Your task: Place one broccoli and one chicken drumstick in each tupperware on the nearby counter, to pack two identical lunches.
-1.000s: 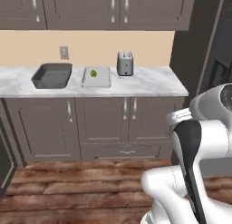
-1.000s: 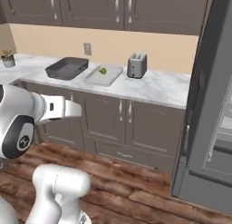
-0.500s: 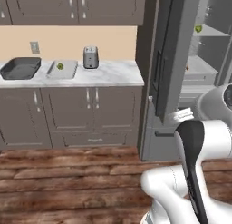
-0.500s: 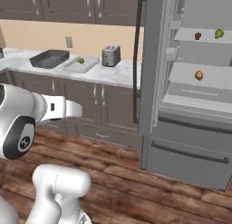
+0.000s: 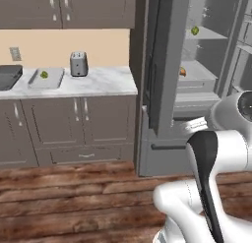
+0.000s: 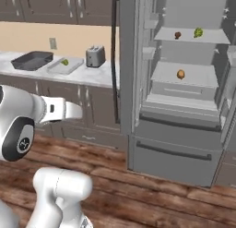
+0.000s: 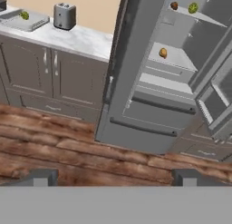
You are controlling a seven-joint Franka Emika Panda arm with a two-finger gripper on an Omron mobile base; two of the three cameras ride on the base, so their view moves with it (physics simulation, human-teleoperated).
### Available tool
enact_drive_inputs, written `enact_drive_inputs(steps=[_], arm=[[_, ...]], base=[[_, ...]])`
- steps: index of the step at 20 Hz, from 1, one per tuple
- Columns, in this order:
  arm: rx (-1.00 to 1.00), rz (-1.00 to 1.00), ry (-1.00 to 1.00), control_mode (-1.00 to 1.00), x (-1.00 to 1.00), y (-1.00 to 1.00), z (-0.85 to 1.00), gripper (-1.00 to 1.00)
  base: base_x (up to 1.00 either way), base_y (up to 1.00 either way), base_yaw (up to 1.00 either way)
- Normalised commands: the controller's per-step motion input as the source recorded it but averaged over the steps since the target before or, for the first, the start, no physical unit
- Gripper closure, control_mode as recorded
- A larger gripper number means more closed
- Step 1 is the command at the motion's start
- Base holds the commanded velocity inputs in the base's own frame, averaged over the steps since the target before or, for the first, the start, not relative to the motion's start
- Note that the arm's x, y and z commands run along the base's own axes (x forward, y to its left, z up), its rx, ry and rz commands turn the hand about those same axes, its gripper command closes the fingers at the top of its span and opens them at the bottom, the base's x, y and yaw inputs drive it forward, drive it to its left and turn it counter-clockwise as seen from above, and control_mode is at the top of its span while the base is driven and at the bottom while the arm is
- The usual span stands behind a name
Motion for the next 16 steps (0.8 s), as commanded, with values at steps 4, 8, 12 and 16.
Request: enact_drive_inputs(steps=[4,8,12,16], arm=[[0.0,0.0,0.0,1.0,0.0,0.0,0.0,-1.0],[0.0,0.0,0.0,1.0,0.0,0.0,0.0,-1.0],[0.0,0.0,0.0,1.0,0.0,0.0,0.0,-1.0],[0.0,0.0,0.0,1.0,0.0,0.0,0.0,-1.0]], base=[[0.03,-1.0,-0.19],[0.12,-1.0,-0.24],[0.47,-0.96,-0.12],[0.88,-0.74,-0.06]])
